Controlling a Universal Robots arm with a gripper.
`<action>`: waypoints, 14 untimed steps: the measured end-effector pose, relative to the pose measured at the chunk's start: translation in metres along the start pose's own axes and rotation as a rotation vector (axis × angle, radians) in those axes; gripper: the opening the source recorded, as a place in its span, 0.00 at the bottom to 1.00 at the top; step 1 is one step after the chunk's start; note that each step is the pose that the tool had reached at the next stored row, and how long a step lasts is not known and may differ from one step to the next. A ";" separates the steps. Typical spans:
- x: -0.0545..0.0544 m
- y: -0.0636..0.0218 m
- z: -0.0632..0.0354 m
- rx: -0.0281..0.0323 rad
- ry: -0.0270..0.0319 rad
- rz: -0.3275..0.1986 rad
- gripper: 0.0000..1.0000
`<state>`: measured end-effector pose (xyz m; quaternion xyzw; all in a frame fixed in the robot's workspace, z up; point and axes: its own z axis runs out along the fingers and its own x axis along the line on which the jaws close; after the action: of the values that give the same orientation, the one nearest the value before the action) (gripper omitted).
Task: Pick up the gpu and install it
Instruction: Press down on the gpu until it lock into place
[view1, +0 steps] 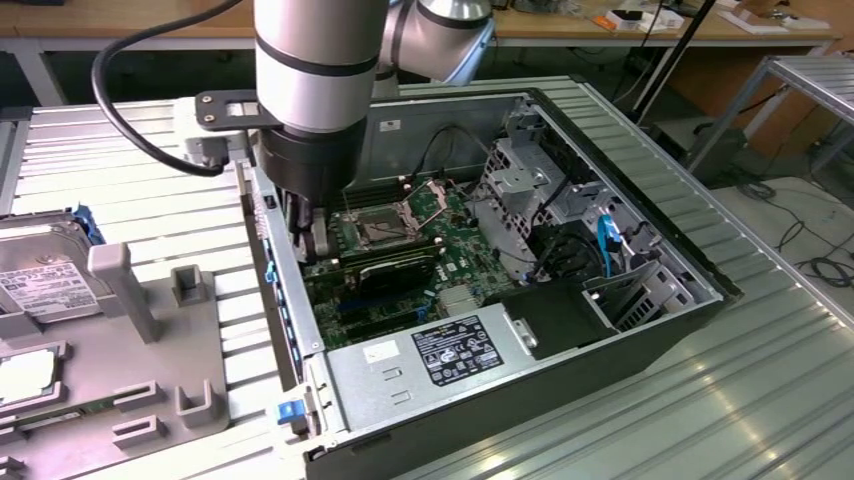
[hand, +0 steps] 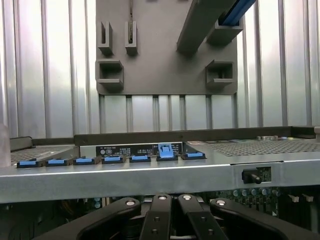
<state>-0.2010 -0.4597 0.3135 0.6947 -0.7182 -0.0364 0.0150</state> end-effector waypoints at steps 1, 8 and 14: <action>0.000 0.0000 0.0010 -0.0004 0.0006 0.000 0.11; 0.001 -0.0055 0.0052 -0.0007 -0.0135 -0.001 0.11; 0.000 -0.0378 0.0075 -0.0015 -0.0432 -0.003 0.11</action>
<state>-0.1638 -0.4609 0.3033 0.6948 -0.7173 -0.0519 0.0000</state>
